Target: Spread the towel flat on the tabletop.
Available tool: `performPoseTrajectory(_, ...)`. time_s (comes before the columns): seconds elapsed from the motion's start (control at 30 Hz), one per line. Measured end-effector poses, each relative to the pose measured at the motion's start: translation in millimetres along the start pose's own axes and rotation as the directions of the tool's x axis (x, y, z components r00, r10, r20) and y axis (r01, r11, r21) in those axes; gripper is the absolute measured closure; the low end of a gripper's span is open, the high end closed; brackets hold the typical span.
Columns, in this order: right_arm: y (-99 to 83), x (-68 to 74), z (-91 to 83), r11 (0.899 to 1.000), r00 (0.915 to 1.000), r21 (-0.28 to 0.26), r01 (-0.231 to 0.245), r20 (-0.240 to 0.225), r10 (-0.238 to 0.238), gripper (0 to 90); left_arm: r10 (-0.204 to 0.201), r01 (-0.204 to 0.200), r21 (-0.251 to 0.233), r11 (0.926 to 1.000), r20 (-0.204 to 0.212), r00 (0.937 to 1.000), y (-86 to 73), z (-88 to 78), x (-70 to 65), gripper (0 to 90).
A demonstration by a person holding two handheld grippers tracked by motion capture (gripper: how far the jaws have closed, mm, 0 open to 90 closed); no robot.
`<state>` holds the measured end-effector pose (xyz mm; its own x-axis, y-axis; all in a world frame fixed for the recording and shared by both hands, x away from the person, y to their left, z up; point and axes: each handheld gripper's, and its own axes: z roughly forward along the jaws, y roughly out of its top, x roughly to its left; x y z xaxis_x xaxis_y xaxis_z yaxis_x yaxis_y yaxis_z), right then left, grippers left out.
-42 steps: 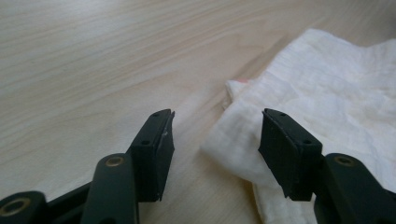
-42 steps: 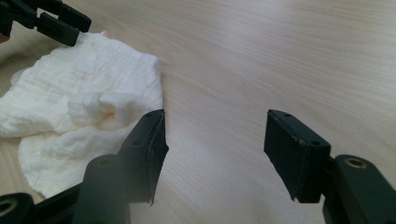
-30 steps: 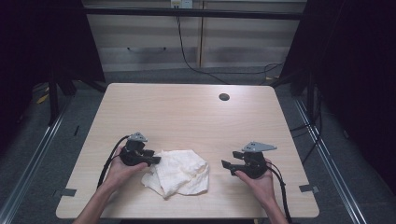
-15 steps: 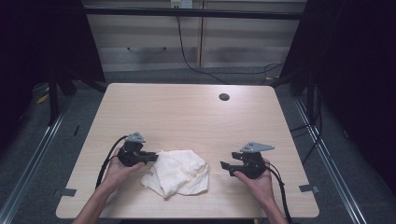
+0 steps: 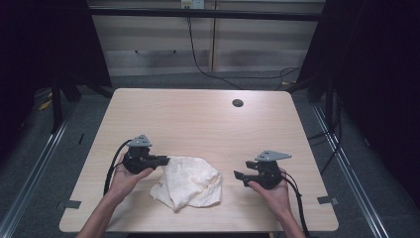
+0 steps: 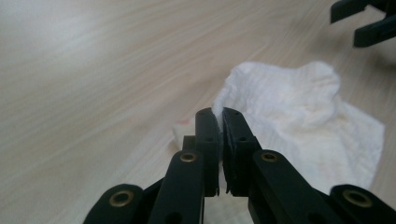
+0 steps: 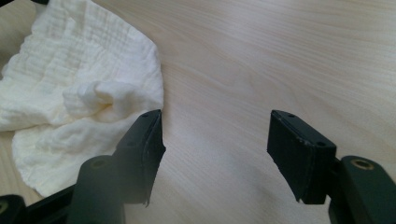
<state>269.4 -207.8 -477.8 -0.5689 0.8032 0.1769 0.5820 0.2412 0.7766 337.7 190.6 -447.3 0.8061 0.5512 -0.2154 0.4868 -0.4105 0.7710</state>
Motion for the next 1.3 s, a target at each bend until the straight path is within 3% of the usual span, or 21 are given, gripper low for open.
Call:
performPoseTrajectory(0.2,1.9,0.6,-0.8,1.0,1.0,-0.009,0.003,-0.001,-0.003,36.1,0.044,-0.043,-0.057,0.9975,0.011,0.999,27.6,-8.4,-12.3,86.0)
performPoseTrajectory(0.37,2.1,-0.4,-1.7,1.0,1.0,-0.012,-0.004,-0.003,0.004,35.4,0.076,-0.07,-0.117,0.9906,0.042,0.9962,50.4,-15.9,-26.7,86.1)
performPoseTrajectory(0.53,2.4,0.0,-3.5,1.0,1.0,-0.017,-0.006,-0.007,0.006,35.2,0.115,-0.108,-0.143,0.9839,0.044,0.9924,73.4,-20.4,-37.4,86.1)
performPoseTrajectory(0.77,2.8,-1.2,-3.8,1.0,1.0,-0.021,-0.007,-0.007,0.007,35.1,0.18,-0.172,-0.2,0.9646,0.026,0.9832,111.1,-35.6,-51.8,86.1)
performPoseTrajectory(0.87,2.8,-0.7,-4.4,1.0,0.9999,-0.02,-0.008,-0.008,0.008,35.1,0.181,-0.168,-0.243,0.9554,0.029,0.9831,126.6,-45.2,-55.7,86.1)
performPoseTrajectory(0.97,3.0,-1.1,-4.8,1.0,0.9999,-0.023,-0.011,-0.01,0.011,35.1,0.184,-0.168,-0.265,0.9496,0.039,0.9821,131.6,-51.4,-59.2,86.1)
performPoseTrajectory(1.0,3.0,-1.8,-4.9,1.0,0.9999,-0.026,-0.006,-0.009,0.006,35.1,0.204,-0.182,-0.288,0.9403,0.048,0.9779,133.6,-59.1,-66.0,86.1)
performPoseTrajectory(1.03,3.0,-1.9,-5.2,1.0,0.9999,-0.026,-0.008,-0.009,0.008,35.0,0.204,-0.182,-0.288,0.9403,0.048,0.9779,133.6,-59.1,-66.0,86.1)
performPoseTrajectory(1.1,3.0,-1.8,-5.4,1.0,0.9999,-0.026,-0.01,-0.008,0.01,35.0,0.222,-0.189,-0.309,0.9321,0.073,0.9723,132.7,-66.5,-72.8,86.1)
performPoseTrajectory(1.17,3.1,-1.8,-5.6,1.0,0.9999,-0.026,-0.011,-0.008,0.011,35.0,0.258,-0.225,-0.309,0.924,0.07,0.9637,125.0,-73.6,-82.6,86.1)
performPoseTrajectory(1.2,3.1,-1.6,-5.9,1.0,0.9999,-0.027,-0.012,-0.009,0.012,35.0,0.258,-0.221,-0.311,0.9244,0.081,0.9628,119.1,-75.2,-84.3,86.0)
performPoseTrajectory(1.23,3.1,-1.5,-6.2,1.0,0.9999,-0.028,-0.012,-0.009,0.012,35.0,0.251,-0.212,-0.297,0.9309,0.097,0.9631,104.8,-73.3,-83.3,86.0)
performPoseTrajectory(1.27,3.1,-1.5,-6.2,1.0,0.9999,-0.028,-0.012,-0.009,0.012,35.0,0.251,-0.212,-0.297,0.9309,0.097,0.9631,104.8,-73.3,-83.3,86.1)
performPoseTrajectory(1.3,3.1,-1.5,-6.1,1.0,0.9999,-0.029,-0.013,-0.009,0.013,35.0,0.241,-0.207,-0.28,0.9376,0.094,0.9659,96.9,-70.5,-81.6,86.1)
